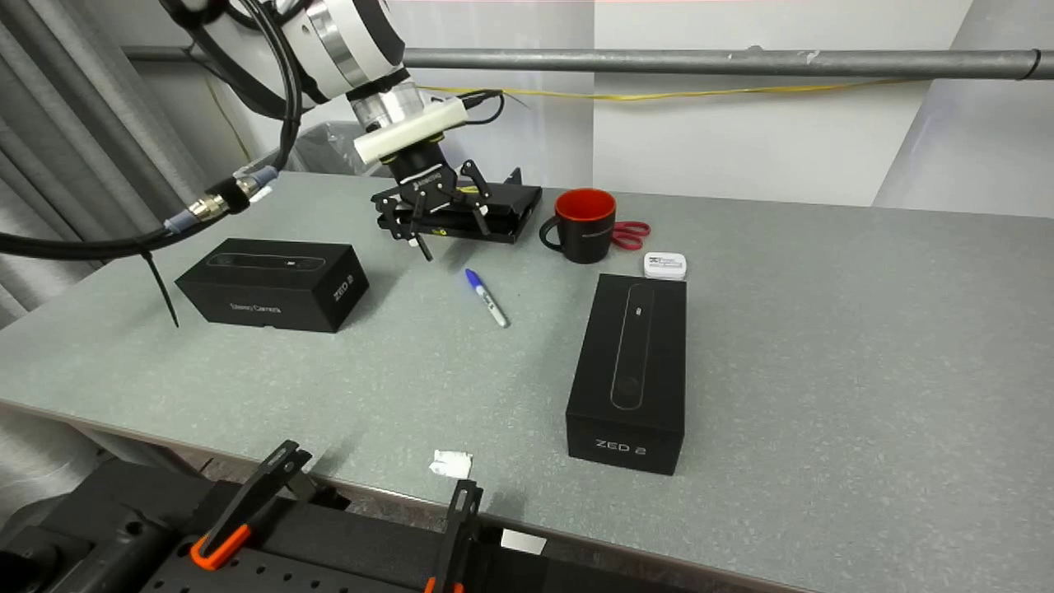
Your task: Remove the marker from the mug and put it on the table
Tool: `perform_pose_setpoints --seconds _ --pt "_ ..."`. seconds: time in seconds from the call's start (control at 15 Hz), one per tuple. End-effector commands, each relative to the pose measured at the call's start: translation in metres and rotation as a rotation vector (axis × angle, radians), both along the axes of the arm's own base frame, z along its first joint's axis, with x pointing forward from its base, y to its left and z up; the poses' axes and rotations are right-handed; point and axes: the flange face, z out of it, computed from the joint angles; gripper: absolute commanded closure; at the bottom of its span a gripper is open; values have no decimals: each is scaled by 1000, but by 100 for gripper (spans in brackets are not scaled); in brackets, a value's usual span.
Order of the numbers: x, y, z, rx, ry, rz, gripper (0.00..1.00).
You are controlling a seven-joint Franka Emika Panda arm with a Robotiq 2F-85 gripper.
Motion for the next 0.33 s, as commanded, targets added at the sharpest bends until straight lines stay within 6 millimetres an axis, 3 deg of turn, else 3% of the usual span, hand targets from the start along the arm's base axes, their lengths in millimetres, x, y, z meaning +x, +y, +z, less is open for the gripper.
perform_pose_setpoints --seconds 0.0,0.27 --pt "1 1 1 0 -3 -2 0" --pt "4 1 3 -2 -11 -6 0"
